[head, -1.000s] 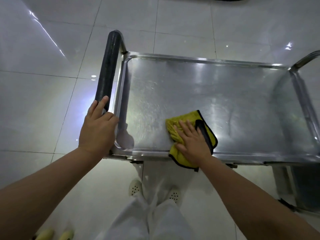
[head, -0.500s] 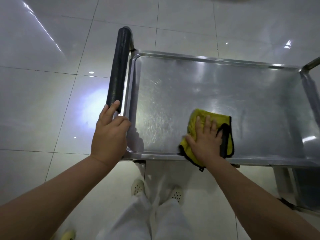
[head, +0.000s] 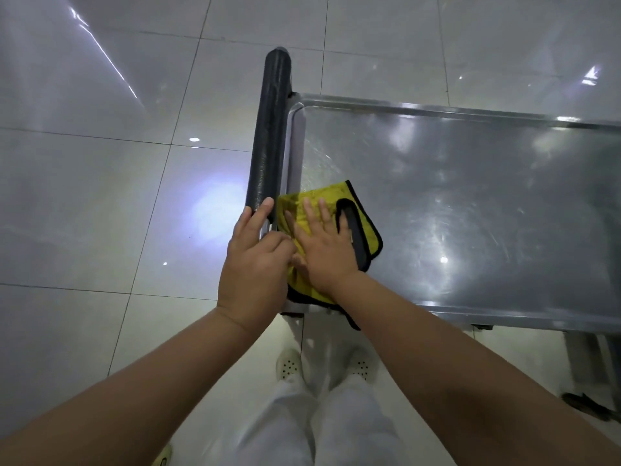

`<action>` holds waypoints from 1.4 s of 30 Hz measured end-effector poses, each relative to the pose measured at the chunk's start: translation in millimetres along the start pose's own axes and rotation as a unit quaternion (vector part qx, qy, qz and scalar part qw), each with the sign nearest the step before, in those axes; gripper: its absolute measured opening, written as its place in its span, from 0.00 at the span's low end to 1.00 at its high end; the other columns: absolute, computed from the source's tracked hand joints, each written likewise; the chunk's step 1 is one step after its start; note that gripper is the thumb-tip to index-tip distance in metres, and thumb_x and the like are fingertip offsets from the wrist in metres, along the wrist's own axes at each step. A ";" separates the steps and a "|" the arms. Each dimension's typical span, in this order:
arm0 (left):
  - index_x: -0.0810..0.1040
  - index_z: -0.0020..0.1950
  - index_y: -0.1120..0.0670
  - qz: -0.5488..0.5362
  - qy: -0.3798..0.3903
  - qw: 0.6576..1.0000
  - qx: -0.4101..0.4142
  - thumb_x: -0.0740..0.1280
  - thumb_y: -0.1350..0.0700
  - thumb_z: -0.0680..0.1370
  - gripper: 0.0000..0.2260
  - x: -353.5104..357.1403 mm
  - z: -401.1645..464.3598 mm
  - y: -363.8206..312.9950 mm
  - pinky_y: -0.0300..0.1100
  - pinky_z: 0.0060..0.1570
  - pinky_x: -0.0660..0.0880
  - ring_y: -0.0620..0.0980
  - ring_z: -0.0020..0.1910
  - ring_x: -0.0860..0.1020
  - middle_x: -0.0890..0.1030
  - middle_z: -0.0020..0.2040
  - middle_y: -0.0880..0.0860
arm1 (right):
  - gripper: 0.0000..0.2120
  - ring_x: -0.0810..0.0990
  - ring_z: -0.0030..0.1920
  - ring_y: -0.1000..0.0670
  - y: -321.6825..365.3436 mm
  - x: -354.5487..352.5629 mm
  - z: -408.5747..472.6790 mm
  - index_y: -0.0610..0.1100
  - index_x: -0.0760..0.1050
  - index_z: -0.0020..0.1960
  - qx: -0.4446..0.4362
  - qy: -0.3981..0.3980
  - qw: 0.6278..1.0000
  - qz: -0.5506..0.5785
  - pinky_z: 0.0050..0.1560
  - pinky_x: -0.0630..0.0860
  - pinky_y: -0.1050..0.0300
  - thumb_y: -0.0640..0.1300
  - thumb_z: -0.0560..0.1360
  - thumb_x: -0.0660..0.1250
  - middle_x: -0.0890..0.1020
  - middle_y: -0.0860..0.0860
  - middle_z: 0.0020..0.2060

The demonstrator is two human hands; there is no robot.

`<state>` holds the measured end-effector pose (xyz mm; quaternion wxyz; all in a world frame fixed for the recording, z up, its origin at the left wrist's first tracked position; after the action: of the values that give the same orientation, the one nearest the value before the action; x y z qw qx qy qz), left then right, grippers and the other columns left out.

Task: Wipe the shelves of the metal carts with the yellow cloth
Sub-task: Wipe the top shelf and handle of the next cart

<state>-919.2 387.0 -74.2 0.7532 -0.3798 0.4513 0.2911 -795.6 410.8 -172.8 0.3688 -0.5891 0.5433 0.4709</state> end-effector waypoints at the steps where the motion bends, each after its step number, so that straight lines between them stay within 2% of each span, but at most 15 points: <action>1: 0.81 0.42 0.57 0.006 0.003 1.000 0.005 0.70 0.61 0.74 0.02 -0.6 0.5 -1.3 0.50 0.74 0.52 0.59 0.71 0.66 0.83 0.45 0.54 | 0.32 0.33 0.76 0.43 -4.6 0.9 0.4 0.57 0.39 0.78 -0.001 -0.004 1.000 0.004 0.73 0.39 0.37 0.63 0.80 0.48 0.37 0.48 0.77; 4: 0.81 0.42 0.58 0.012 0.017 1.000 0.008 0.70 0.63 0.71 0.02 -3.5 0.8 -6.8 0.52 0.73 0.55 0.62 0.69 0.68 0.83 0.43 0.55 | 0.31 0.34 0.76 0.47 -28.0 0.7 -4.0 0.59 0.41 0.77 0.009 -0.013 0.999 0.030 0.73 0.38 0.40 0.63 0.79 0.49 0.40 0.51 0.78; 7: 0.82 0.43 0.59 0.017 0.044 0.999 0.002 0.69 0.59 0.68 0.06 -3.6 1.6 -9.8 0.51 0.73 0.53 0.63 0.68 0.69 0.83 0.44 0.56 | 0.31 0.36 0.77 0.48 -69.7 -2.6 -12.3 0.60 0.43 0.77 0.046 -0.019 0.997 0.056 0.74 0.39 0.41 0.62 0.78 0.51 0.42 0.52 0.78; 10: 0.82 0.46 0.59 0.047 0.120 0.991 -0.023 0.81 0.57 0.59 0.18 -3.5 4.8 -14.5 0.49 0.72 0.51 0.64 0.67 0.70 0.83 0.49 0.57 | 0.33 0.38 0.77 0.48 -122.4 -5.0 -25.9 0.60 0.45 0.77 0.093 -0.032 0.993 0.065 0.74 0.40 0.41 0.64 0.74 0.48 0.44 0.52 0.78; 12: 0.82 0.49 0.60 0.073 0.171 0.981 -0.045 0.83 0.57 0.53 0.27 -3.0 8.6 -18.1 0.52 0.70 0.54 0.64 0.66 0.71 0.82 0.51 0.59 | 0.35 0.40 0.78 0.48 -159.0 -5.6 -36.7 0.59 0.46 0.77 0.120 -0.031 0.990 0.071 0.74 0.41 0.42 0.65 0.72 0.45 0.45 0.52 0.78; 14: 0.82 0.53 0.60 0.101 0.184 0.975 -0.072 0.83 0.59 0.52 0.30 -5.4 17.2 -21.8 0.53 0.65 0.58 0.64 0.64 0.73 0.82 0.53 0.59 | 0.37 0.41 0.78 0.48 -192.9 -7.3 -49.5 0.59 0.46 0.77 0.150 -0.030 0.986 0.067 0.74 0.43 0.42 0.67 0.69 0.41 0.47 0.51 0.79; 18: 0.81 0.55 0.58 0.137 0.139 0.978 -0.073 0.77 0.65 0.58 0.25 -9.5 52.6 -26.4 0.52 0.55 0.63 0.63 0.55 0.74 0.81 0.52 0.57 | 0.39 0.42 0.78 0.47 -235.7 -11.6 -69.0 0.59 0.46 0.77 0.202 -0.026 0.976 0.076 0.74 0.44 0.41 0.68 0.67 0.39 0.47 0.51 0.79; 22: 0.81 0.57 0.55 0.087 0.135 0.986 -0.049 0.73 0.64 0.66 0.19 1.2 100.1 -7.3 0.54 0.58 0.64 0.59 0.59 0.70 0.81 0.53 0.53 | 0.36 0.41 0.78 0.45 -233.4 -9.2 -66.2 0.58 0.46 0.78 0.221 -0.028 0.972 0.079 0.73 0.43 0.40 0.67 0.71 0.40 0.45 0.49 0.79; 25: 0.82 0.52 0.54 0.009 0.098 0.992 -0.076 0.65 0.67 0.68 0.16 6.4 112.8 7.6 0.53 0.58 0.62 0.55 0.59 0.68 0.81 0.49 0.52 | 0.35 0.42 0.77 0.43 -222.0 -4.1 -56.7 0.55 0.48 0.78 0.239 -0.046 0.967 0.076 0.72 0.45 0.38 0.66 0.73 0.41 0.47 0.46 0.78; 29: 0.83 0.46 0.56 0.001 0.077 0.993 -0.087 0.68 0.73 0.66 0.16 5.8 110.2 11.0 0.55 0.57 0.66 0.59 0.57 0.73 0.82 0.45 0.52 | 0.32 0.50 0.76 0.40 -179.4 -1.1 -27.1 0.51 0.52 0.78 0.161 -0.081 0.982 0.063 0.69 0.50 0.34 0.61 0.76 0.47 0.56 0.42 0.77; 32: 0.83 0.43 0.55 0.006 0.060 0.994 -0.088 0.64 0.68 0.67 0.13 5.0 112.1 17.5 0.51 0.57 0.65 0.55 0.58 0.72 0.82 0.43 0.51 | 0.31 0.54 0.74 0.40 -134.0 -6.9 7.5 0.50 0.55 0.77 0.087 -0.090 0.991 0.050 0.68 0.51 0.34 0.59 0.76 0.50 0.62 0.41 0.75; 35: 0.83 0.41 0.54 0.012 0.053 0.996 -0.076 0.59 0.62 0.67 0.13 5.6 112.9 22.4 0.46 0.57 0.62 0.52 0.58 0.71 0.82 0.41 0.49 | 0.30 0.56 0.75 0.39 -85.3 -13.3 40.9 0.51 0.59 0.76 0.026 -0.067 0.996 0.046 0.69 0.57 0.33 0.60 0.76 0.48 0.62 0.42 0.75; 37: 0.83 0.39 0.55 0.015 0.048 0.996 -0.071 0.55 0.58 0.69 0.16 4.0 113.8 22.6 0.45 0.58 0.61 0.52 0.57 0.72 0.82 0.40 0.49 | 0.30 0.55 0.76 0.40 -56.0 -17.0 60.7 0.52 0.59 0.76 -0.011 -0.053 0.998 0.044 0.70 0.55 0.34 0.60 0.77 0.48 0.60 0.43 0.76; 40: 0.82 0.38 0.55 0.025 0.042 0.997 -0.065 0.53 0.56 0.69 0.17 0.7 117.0 20.9 0.47 0.57 0.62 0.54 0.55 0.75 0.82 0.39 0.49 | 0.29 0.44 0.78 0.41 -32.6 -21.3 84.1 0.54 0.49 0.78 -0.057 -0.038 0.997 0.044 0.73 0.43 0.36 0.61 0.80 0.49 0.51 0.44 0.78; 42: 0.82 0.37 0.55 0.030 0.039 0.997 -0.062 0.53 0.57 0.69 0.17 -0.5 118.0 23.7 0.47 0.57 0.62 0.53 0.55 0.74 0.82 0.38 0.49 | 0.29 0.40 0.77 0.43 -35.2 -24.4 90.4 0.54 0.48 0.78 -0.075 -0.028 0.996 0.043 0.73 0.39 0.38 0.61 0.80 0.48 0.47 0.45 0.78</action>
<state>-883.8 498.3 -45.2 0.7011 -0.4229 0.4725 0.3261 -773.9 508.4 -177.9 0.3186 -0.5779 0.5208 0.5416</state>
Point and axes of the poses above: each hand's wrist, its own z-axis towards the middle knuckle, its own x-axis out of the palm, y = z × x, the point moved 4 cm from there along z, towards the middle knuckle
